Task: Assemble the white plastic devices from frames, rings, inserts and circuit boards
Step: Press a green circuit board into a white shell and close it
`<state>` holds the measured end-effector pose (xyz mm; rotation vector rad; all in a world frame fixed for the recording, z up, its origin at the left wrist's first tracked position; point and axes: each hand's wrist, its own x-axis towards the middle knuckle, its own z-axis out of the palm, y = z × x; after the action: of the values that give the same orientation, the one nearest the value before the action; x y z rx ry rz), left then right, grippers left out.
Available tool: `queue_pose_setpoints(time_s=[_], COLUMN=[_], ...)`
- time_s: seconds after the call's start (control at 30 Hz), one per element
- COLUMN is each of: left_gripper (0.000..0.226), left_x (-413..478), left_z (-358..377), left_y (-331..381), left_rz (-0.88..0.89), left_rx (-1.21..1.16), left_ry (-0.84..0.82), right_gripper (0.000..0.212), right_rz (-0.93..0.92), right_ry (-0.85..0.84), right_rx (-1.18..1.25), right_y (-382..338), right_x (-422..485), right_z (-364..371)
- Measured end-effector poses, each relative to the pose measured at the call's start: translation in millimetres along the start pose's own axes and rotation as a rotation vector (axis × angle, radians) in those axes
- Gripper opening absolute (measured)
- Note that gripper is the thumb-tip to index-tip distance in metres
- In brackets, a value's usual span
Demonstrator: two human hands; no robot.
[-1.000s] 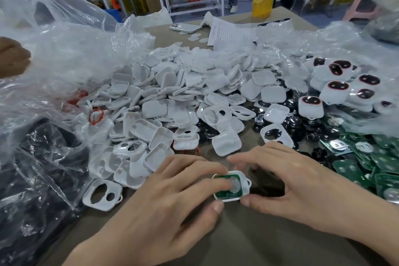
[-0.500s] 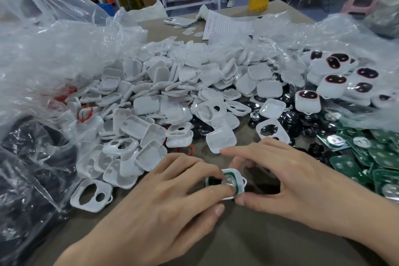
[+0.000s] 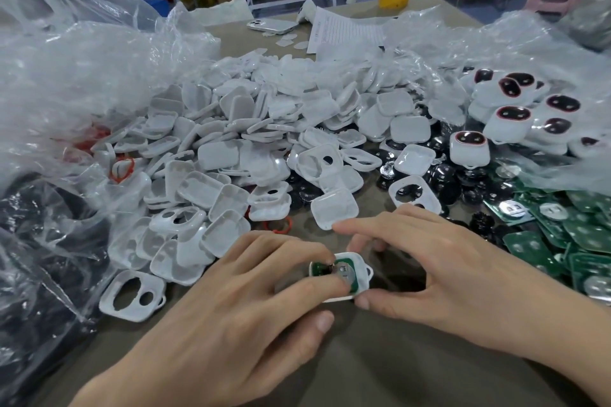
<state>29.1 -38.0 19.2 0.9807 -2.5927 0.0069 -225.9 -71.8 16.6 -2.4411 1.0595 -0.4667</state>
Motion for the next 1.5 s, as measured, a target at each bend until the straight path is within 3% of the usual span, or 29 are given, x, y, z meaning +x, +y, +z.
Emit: queue_pose_setpoints(time_s=[0.83, 1.2, 1.5], left_gripper=[0.031, 0.035, 0.036], left_x=[1.8, -4.1, -4.7], left_z=[-4.5, -6.5, -3.7], left_y=[3.1, -0.8, -5.1], left_rz=[-0.059, -0.191, -0.228], left_rx=[-0.046, -0.192, -0.235], left_ry=[-0.095, 0.055, 0.070], right_gripper=[0.053, 0.040, 0.031], right_rz=[-0.030, -0.053, -0.070], right_ry=[0.023, 0.040, 0.056], right_rx=[-0.016, 0.035, 0.043], right_y=[-1.3, -2.7, -1.6], right_x=[1.1, 0.2, 1.1], right_z=[0.8, -0.8, 0.5])
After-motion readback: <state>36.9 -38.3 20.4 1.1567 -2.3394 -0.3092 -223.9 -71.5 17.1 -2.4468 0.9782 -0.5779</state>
